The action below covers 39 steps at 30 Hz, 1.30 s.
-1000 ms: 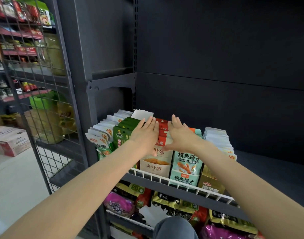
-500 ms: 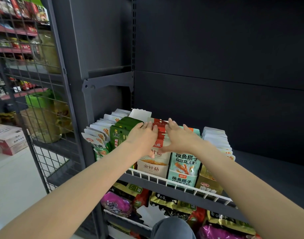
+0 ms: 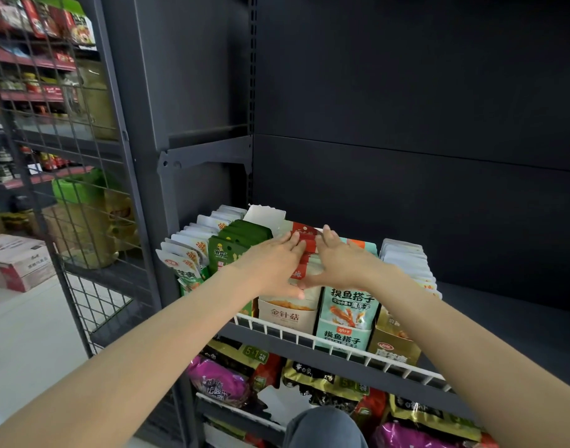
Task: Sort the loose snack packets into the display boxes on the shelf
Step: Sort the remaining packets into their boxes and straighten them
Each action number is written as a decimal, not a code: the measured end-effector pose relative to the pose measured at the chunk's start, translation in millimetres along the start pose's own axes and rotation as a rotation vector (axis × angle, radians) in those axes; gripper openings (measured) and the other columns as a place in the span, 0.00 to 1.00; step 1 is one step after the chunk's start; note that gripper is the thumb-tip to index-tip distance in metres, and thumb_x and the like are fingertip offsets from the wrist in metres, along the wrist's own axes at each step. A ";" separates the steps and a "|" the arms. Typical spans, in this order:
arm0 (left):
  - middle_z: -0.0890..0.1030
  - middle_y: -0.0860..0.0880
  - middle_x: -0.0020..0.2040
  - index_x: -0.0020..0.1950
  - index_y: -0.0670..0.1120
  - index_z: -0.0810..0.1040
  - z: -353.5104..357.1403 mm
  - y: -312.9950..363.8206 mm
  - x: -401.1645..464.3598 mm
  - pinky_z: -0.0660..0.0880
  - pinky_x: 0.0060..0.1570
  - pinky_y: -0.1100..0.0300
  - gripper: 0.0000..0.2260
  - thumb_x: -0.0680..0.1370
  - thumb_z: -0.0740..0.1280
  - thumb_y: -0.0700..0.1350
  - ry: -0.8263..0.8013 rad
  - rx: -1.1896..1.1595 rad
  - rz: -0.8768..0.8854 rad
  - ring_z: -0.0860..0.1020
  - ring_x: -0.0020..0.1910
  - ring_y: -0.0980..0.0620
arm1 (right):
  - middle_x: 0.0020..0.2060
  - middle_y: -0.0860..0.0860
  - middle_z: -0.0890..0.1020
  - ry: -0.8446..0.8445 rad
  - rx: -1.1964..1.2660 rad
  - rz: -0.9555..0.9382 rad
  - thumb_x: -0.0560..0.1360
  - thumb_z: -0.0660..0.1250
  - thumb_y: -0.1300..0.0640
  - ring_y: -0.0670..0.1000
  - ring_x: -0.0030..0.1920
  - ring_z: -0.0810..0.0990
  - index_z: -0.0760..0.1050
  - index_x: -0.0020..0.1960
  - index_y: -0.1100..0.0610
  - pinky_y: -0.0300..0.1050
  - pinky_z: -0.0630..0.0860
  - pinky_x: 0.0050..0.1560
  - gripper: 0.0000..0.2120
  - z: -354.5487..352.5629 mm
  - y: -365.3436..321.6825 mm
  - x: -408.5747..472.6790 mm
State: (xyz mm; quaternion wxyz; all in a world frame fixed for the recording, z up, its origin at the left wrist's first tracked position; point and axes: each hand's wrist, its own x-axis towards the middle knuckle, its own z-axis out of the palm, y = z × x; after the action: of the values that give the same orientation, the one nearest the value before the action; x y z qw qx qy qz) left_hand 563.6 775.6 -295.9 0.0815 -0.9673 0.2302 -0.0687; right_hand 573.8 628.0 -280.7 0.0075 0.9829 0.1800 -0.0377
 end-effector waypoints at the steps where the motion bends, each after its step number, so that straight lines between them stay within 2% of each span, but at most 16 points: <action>1: 0.44 0.43 0.77 0.77 0.41 0.42 -0.5 -2.8 -0.5 0.45 0.73 0.58 0.44 0.75 0.62 0.63 -0.013 -0.014 -0.005 0.45 0.77 0.49 | 0.76 0.57 0.38 0.000 0.007 -0.018 0.71 0.63 0.33 0.54 0.77 0.42 0.39 0.77 0.60 0.52 0.47 0.76 0.52 -0.2 -1.8 -0.8; 5: 0.42 0.42 0.77 0.76 0.40 0.39 -1.1 -8.4 6.8 0.45 0.73 0.57 0.42 0.77 0.63 0.57 -0.072 -0.057 -0.042 0.44 0.77 0.49 | 0.76 0.56 0.37 -0.004 0.013 -0.065 0.73 0.63 0.36 0.54 0.77 0.46 0.38 0.76 0.61 0.47 0.51 0.74 0.49 -0.3 -6.3 -3.4; 9: 0.40 0.42 0.77 0.76 0.40 0.37 -6.0 -10.1 21.5 0.45 0.74 0.56 0.47 0.74 0.66 0.59 -0.128 -0.089 -0.068 0.41 0.76 0.48 | 0.77 0.54 0.42 0.011 0.099 -0.040 0.73 0.63 0.36 0.52 0.77 0.49 0.41 0.77 0.59 0.48 0.53 0.74 0.48 -2.7 5.8 0.1; 12: 0.38 0.42 0.76 0.76 0.41 0.36 -6.4 -13.1 29.4 0.45 0.75 0.54 0.48 0.74 0.67 0.58 -0.155 -0.124 -0.071 0.40 0.76 0.48 | 0.76 0.56 0.55 0.085 0.285 -0.019 0.78 0.59 0.42 0.54 0.75 0.58 0.51 0.77 0.58 0.46 0.57 0.71 0.35 -11.2 14.0 5.5; 14: 0.38 0.42 0.76 0.75 0.41 0.36 -5.1 -13.4 32.3 0.45 0.75 0.54 0.48 0.74 0.68 0.58 -0.145 -0.127 -0.065 0.40 0.76 0.47 | 0.71 0.58 0.66 0.172 0.340 0.004 0.81 0.56 0.49 0.56 0.71 0.65 0.59 0.74 0.60 0.46 0.63 0.67 0.26 -16.6 17.4 13.2; 18: 0.37 0.40 0.76 0.75 0.39 0.36 -0.1 -13.3 31.2 0.44 0.74 0.54 0.50 0.73 0.67 0.60 -0.072 -0.090 -0.064 0.41 0.76 0.46 | 0.60 0.58 0.77 0.269 0.344 0.055 0.80 0.58 0.58 0.55 0.59 0.76 0.73 0.64 0.61 0.46 0.73 0.58 0.15 -18.4 24.8 35.9; 20: 0.37 0.39 0.76 0.75 0.39 0.36 3.7 -13.8 26.9 0.44 0.73 0.56 0.50 0.72 0.67 0.61 -0.010 -0.071 -0.064 0.41 0.76 0.46 | 0.55 0.57 0.80 0.273 0.324 0.064 0.79 0.58 0.60 0.55 0.54 0.79 0.77 0.58 0.59 0.49 0.76 0.54 0.12 -17.0 25.7 46.3; 24: 0.40 0.39 0.76 0.75 0.38 0.37 10.0 -14.7 19.4 0.44 0.73 0.56 0.48 0.74 0.65 0.62 0.047 -0.040 -0.045 0.43 0.76 0.46 | 0.50 0.56 0.80 0.270 0.213 0.047 0.79 0.56 0.60 0.56 0.48 0.79 0.76 0.55 0.57 0.51 0.78 0.47 0.11 -18.0 20.4 57.2; 28: 0.40 0.39 0.77 0.75 0.38 0.37 9.9 -14.5 13.6 0.40 0.72 0.57 0.45 0.76 0.62 0.61 0.051 -0.039 -0.015 0.41 0.76 0.46 | 0.49 0.56 0.79 0.231 0.100 -0.001 0.79 0.54 0.61 0.56 0.46 0.79 0.73 0.57 0.57 0.51 0.78 0.45 0.11 -18.8 19.2 59.8; 30: 0.40 0.40 0.77 0.75 0.38 0.37 9.2 -14.7 11.1 0.40 0.72 0.58 0.45 0.76 0.62 0.61 0.042 -0.037 -0.008 0.41 0.76 0.46 | 0.51 0.56 0.79 0.206 0.085 -0.045 0.80 0.54 0.61 0.57 0.47 0.79 0.72 0.59 0.55 0.53 0.78 0.48 0.12 -17.2 19.5 62.0; 32: 0.40 0.40 0.77 0.75 0.38 0.37 8.4 -14.0 8.1 0.40 0.72 0.58 0.46 0.76 0.62 0.61 0.039 -0.037 -0.006 0.41 0.76 0.46 | 0.54 0.56 0.80 0.181 0.133 -0.084 0.80 0.55 0.60 0.56 0.51 0.79 0.72 0.62 0.54 0.52 0.78 0.51 0.14 -14.2 18.6 62.4; 36: 0.40 0.40 0.77 0.75 0.38 0.37 9.5 -12.3 1.6 0.40 0.72 0.57 0.47 0.75 0.63 0.62 0.060 -0.021 -0.002 0.41 0.76 0.46 | 0.60 0.53 0.78 0.143 0.354 -0.099 0.80 0.58 0.62 0.53 0.60 0.76 0.75 0.64 0.55 0.40 0.71 0.54 0.14 -14.6 21.2 59.1; 39: 0.38 0.40 0.76 0.75 0.38 0.36 11.0 -10.9 -2.7 0.38 0.71 0.58 0.47 0.75 0.63 0.62 0.057 -0.017 0.002 0.40 0.76 0.47 | 0.60 0.52 0.78 0.064 0.468 -0.106 0.79 0.60 0.61 0.51 0.60 0.76 0.76 0.61 0.55 0.43 0.72 0.56 0.13 -19.0 27.7 55.1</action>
State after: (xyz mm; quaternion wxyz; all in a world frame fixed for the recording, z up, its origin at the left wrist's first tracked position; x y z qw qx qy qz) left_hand 567.8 787.8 -304.9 0.0668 -0.9653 0.2341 -0.0942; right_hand 636.4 622.1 -266.0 -0.2283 0.9478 0.2176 -0.0475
